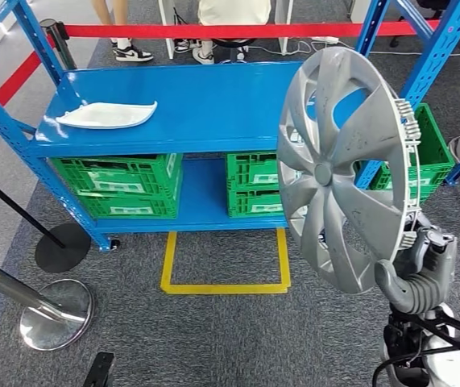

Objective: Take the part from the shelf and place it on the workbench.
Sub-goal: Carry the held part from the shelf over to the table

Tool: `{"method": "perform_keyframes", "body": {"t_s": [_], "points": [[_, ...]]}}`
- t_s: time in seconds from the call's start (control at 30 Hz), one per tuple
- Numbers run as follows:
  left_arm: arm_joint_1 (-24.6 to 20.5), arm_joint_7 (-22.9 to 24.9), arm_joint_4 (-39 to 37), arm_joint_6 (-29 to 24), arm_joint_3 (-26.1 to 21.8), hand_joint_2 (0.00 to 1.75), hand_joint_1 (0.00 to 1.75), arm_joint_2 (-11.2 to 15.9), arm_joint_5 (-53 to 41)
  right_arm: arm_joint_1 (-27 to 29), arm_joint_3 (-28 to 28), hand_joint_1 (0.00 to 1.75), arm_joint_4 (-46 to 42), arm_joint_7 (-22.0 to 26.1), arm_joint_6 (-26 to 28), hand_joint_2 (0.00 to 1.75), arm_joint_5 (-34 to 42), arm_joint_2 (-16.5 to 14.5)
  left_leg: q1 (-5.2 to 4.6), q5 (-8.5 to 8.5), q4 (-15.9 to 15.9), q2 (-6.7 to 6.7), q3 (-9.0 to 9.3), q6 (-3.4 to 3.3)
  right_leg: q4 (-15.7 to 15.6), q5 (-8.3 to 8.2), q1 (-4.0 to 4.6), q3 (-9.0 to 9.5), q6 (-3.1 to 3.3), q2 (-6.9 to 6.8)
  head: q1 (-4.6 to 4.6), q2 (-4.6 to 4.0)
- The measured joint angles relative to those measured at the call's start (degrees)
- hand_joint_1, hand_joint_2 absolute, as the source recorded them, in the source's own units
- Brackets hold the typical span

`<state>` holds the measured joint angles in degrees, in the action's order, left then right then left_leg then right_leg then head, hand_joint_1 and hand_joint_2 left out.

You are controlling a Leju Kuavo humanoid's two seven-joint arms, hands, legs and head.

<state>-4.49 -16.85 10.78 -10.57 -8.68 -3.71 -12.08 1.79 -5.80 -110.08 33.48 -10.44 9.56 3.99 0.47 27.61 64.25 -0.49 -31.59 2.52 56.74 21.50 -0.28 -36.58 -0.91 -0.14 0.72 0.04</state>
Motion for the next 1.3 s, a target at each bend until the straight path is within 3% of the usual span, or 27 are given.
{"method": "perform_keyframes", "body": {"t_s": [0.07, 0.1, 0.17, 0.2, 0.23, 0.3, 0.33, 0.37, 0.4, 0.43, 0.47, 0.53, 0.57, 0.6, 0.67, 0.73, 0.83, 0.87, 0.9, 0.97, 1.03, 1.07, 1.1, 1.17, 1.23, 1.3], "points": [[0.0, 0.5, 0.0, -0.2, 0.0, 1.75, 0.00, -0.1, -0.5, 0.0, 0.2, 1.75, 0.0, 0.0, 0.0, 1.75, -0.3, 0.0, -0.01, 1.24, -7.5, -0.12, 4.90, -0.60, 0.2, -1.15, 0.08, -0.97, -0.73, 0.00, 0.02, 0.00], [0.1, 0.6, 0.0, -0.4, 0.0, 1.75, 0.00, -0.1, -0.6, 0.1, 0.4, 1.75, 0.0, 0.1, 0.0, 1.75, -0.3, 0.0, -0.17, 1.78, -9.6, -0.19, 5.89, -1.13, 0.1, -1.75, 0.04, -1.27, -1.10, -0.04, 0.04, 0.00], [0.6, 0.7, 0.0, -0.6, 0.0, 1.75, 0.00, -0.1, -0.8, 0.3, 0.7, 1.75, 0.0, 0.1, 0.0, 1.75, -0.4, 0.0, -0.36, 1.39, -10.2, -0.12, 5.36, -2.38, -0.1, -2.32, -0.25, -1.84, -1.77, -0.07, 0.05, 0.00], [1.0, 0.7, 0.0, -0.8, 0.0, 1.75, 0.00, -0.1, -1.0, 0.6, 0.8, 1.75, 0.0, 0.2, 0.1, 1.75, -0.4, 0.0, -0.38, 0.94, -10.2, -0.04, 5.04, -2.94, 0.6, -1.34, -0.38, -2.32, -2.04, -0.06, 0.02, 0.00], [1.3, 0.7, 0.0, -1.0, 0.0, 1.75, 0.00, 0.0, -1.1, 0.8, 1.0, 1.75, 0.0, 0.2, 0.1, 1.75, -0.5, 0.0, -0.33, 0.45, -10.2, 0.05, 4.67, -3.41, 2.5, 0.67, -0.44, -3.10, -2.26, -0.04, -0.05, 0.00], [1.5, 0.6, 0.0, -1.3, 0.0, 1.75, 0.00, 0.0, -1.6, 1.1, 1.4, 1.75, 0.0, 0.3, 0.1, 1.75, -0.6, 0.0, -0.42, -0.47, -10.2, 0.12, 3.74, -3.94, 9.7, 6.09, -0.45, -5.32, -2.56, -0.02, -0.19, 0.00], [1.5, 0.5, 0.0, -1.4, 0.0, 1.75, 0.00, 0.0, -1.9, 1.2, 1.6, 1.75, 0.0, 0.4, 0.1, 1.75, -0.8, 0.0, -0.51, -0.90, -10.2, 0.13, 3.21, -4.01, 13.6, 7.86, -0.44, -6.28, -2.66, -0.01, -0.19, 0.00], [1.5, 0.4, 0.0, -1.4, 0.0, 1.75, 0.00, 0.0, -2.3, 1.2, 1.7, 1.75, 0.1, 0.4, 0.1, 1.75, -1.1, 0.0, -0.59, -1.31, -10.2, 0.13, 2.71, -4.01, 16.2, 8.41, -0.42, -6.63, -2.68, 0.00, -0.18, 0.00], [1.5, 0.3, 0.0, -1.5, 0.1, 1.75, 0.00, 0.0, -2.6, 1.3, 1.8, 1.75, 0.1, 0.5, 0.1, 1.75, -1.3, 0.0, -0.65, -1.66, -10.1, 0.13, 2.27, -3.95, 16.8, 7.87, -0.39, -5.94, -2.62, 0.00, -0.17, 0.00], [1.5, 0.3, 0.0, -1.6, 0.1, 1.75, 0.00, 0.0, -2.9, 1.3, 1.9, 1.75, 0.2, 0.5, 0.1, 1.75, -1.6, 0.0, -0.68, -1.96, -10.1, 0.13, 1.92, -3.84, 14.9, 6.66, -0.37, -4.03, -2.50, 0.00, -0.17, 0.00], [1.4, 0.2, 0.0, -1.7, 0.1, 1.75, 0.00, -0.1, -3.1, 1.2, 1.9, 1.75, 0.2, 0.5, 0.1, 1.75, -1.8, 0.0, -0.69, -2.20, -10.1, 0.08, 1.68, -3.69, 11.1, 5.39, -0.36, -1.05, -2.32, 0.06, -0.18, 0.00], [1.2, 0.2, 0.0, -1.7, 0.2, 1.75, 0.00, -0.1, -3.3, 1.1, 1.9, 1.75, 0.2, 0.6, 0.1, 1.75, -2.0, 0.0, -0.78, -2.57, -10.0, -0.08, 1.20, -3.23, 3.0, 4.71, -0.35, 5.00, -1.97, 0.62, -0.13, 0.00], [1.1, 0.0, 0.0, -1.8, 0.2, 1.75, 0.00, -0.1, -3.4, 1.0, 2.0, 1.75, 0.2, 0.6, 0.1, 1.75, -2.1, 0.0, -0.83, -2.78, -9.8, -0.20, 0.99, -2.91, 0.6, 4.94, -0.32, 6.60, -1.84, 0.85, -0.15, 0.00], [1.0, -0.1, 0.0, -1.8, 0.2, 1.75, 0.00, -0.1, -3.5, 1.0, 2.0, 1.75, 0.2, 0.6, 0.1, 1.75, -2.1, 0.0, -0.85, -3.02, -9.7, -0.34, 0.73, -2.57, -0.3, 5.29, -0.24, 7.08, -1.71, 0.98, -0.12, 0.00], [0.8, -0.4, 0.0, -1.8, 0.3, 1.75, 0.00, -0.1, -3.6, 0.9, 2.0, 1.75, 0.3, 0.7, 0.1, 1.75, -2.2, 0.0, -0.83, -3.25, -9.4, -0.62, 0.31, -1.91, -0.5, 5.03, -0.25, 6.57, -1.17, 0.48, -0.20, 0.00], [0.8, -0.5, 0.0, -1.7, 0.4, 1.75, 0.00, -0.1, -3.8, 0.9, 2.0, 1.75, 0.3, 0.7, 0.1, 1.75, -2.3, 0.0, -0.76, -1.30, -6.9, -0.57, -1.08, -1.28, -0.6, 4.57, -0.43, 6.11, -0.30, -0.20, 0.08, 0.00], [0.8, -0.5, 0.0, -1.8, 0.6, 1.75, 0.00, -0.2, -4.1, 0.9, 2.0, 1.75, 0.4, 0.7, 0.1, 1.75, -2.5, -0.1, -0.45, 4.59, 3.9, -0.31, -5.97, -0.41, -0.6, 4.03, -0.37, 5.15, 0.48, -1.40, 0.44, 0.00], [0.8, -0.5, 0.0, -1.8, 0.6, 1.75, 0.00, -0.2, -4.1, 0.9, 2.0, 1.75, 0.5, 0.7, 0.1, 1.75, -2.5, -0.1, -0.40, 5.37, 6.6, -0.28, -7.05, -0.24, -0.6, 3.90, -0.31, 4.85, 0.55, -1.86, 0.45, 0.00], [0.9, -0.4, 0.0, -1.8, 0.6, 1.75, 0.00, -0.2, -4.2, 1.0, 2.0, 1.75, 0.5, 0.7, 0.1, 1.75, -2.6, -0.1, -0.38, 5.03, 7.4, -0.23, -7.19, -0.16, -0.5, 3.81, -0.29, 4.61, 0.56, -2.33, 0.45, 0.00], [1.0, -0.3, 0.0, -1.9, 0.6, 1.75, 0.00, -0.2, -4.2, 1.0, 2.0, 1.75, 0.6, 0.7, 0.1, 1.75, -2.6, -0.1, -0.38, 1.72, 2.5, 0.51, -4.27, -0.20, -0.3, 3.67, -0.26, 4.34, 0.45, -3.34, 0.46, 0.00], [0.9, -0.3, 0.0, -1.9, 0.6, 1.75, 0.00, -0.2, -4.2, 1.1, 2.0, 1.75, 0.6, 0.7, 0.1, 1.75, -2.6, -0.1, -0.63, -1.17, -5.3, 3.31, 0.05, -0.49, -0.1, 3.61, 0.04, 4.18, 0.12, -4.35, 0.57, 0.00], [0.8, -0.3, 0.0, -1.9, 0.6, 1.75, 0.00, -0.2, -4.2, 1.1, 2.0, 1.75, 0.6, 0.7, 0.1, 1.75, -2.6, -0.1, -0.78, -1.71, -7.7, 4.44, 1.20, -0.79, 0.0, 3.55, 0.26, 4.10, -0.11, -4.88, 0.57, 0.00], [0.8, -0.3, 0.0, -1.9, 0.6, 1.75, 0.00, -0.3, -4.2, 1.1, 2.0, 1.75, 0.6, 0.7, 0.1, 1.75, -2.6, -0.1, -0.95, -1.76, -8.8, 4.97, 1.51, -1.19, 0.2, 3.48, 0.46, 3.99, -0.36, -5.46, 0.58, 0.00], [0.9, -0.3, 0.0, -1.9, 0.7, 1.75, 0.00, -0.3, -4.2, 1.1, 2.0, 1.75, 0.6, 0.7, 0.1, 1.75, -2.7, -0.1, -0.95, -1.96, -9.1, 3.74, 0.88, -2.22, 0.3, 3.44, 0.47, 3.84, -0.96, -6.42, 0.48, 0.00], [1.1, -0.1, 0.0, -1.8, 0.7, 1.75, 0.00, -0.4, -4.2, 1.1, 2.0, 1.75, 0.6, 0.7, 0.1, 1.75, -2.7, -0.1, -0.75, -2.44, -9.2, 2.32, 0.45, -3.16, 2.3, 5.13, 0.22, 2.89, -1.64, -4.45, 0.37, 0.00], [1.1, 0.1, 0.0, -1.7, 0.6, 1.75, 0.00, -0.4, -4.0, 1.3, 2.0, 1.75, 0.6, 0.7, 0.1, 1.75, -2.8, -0.1, -0.66, -2.90, -9.2, 0.95, 0.04, -3.79, 8.9, 9.02, 0.09, 0.13, -2.00, -1.23, 0.17, 0.00]]}}
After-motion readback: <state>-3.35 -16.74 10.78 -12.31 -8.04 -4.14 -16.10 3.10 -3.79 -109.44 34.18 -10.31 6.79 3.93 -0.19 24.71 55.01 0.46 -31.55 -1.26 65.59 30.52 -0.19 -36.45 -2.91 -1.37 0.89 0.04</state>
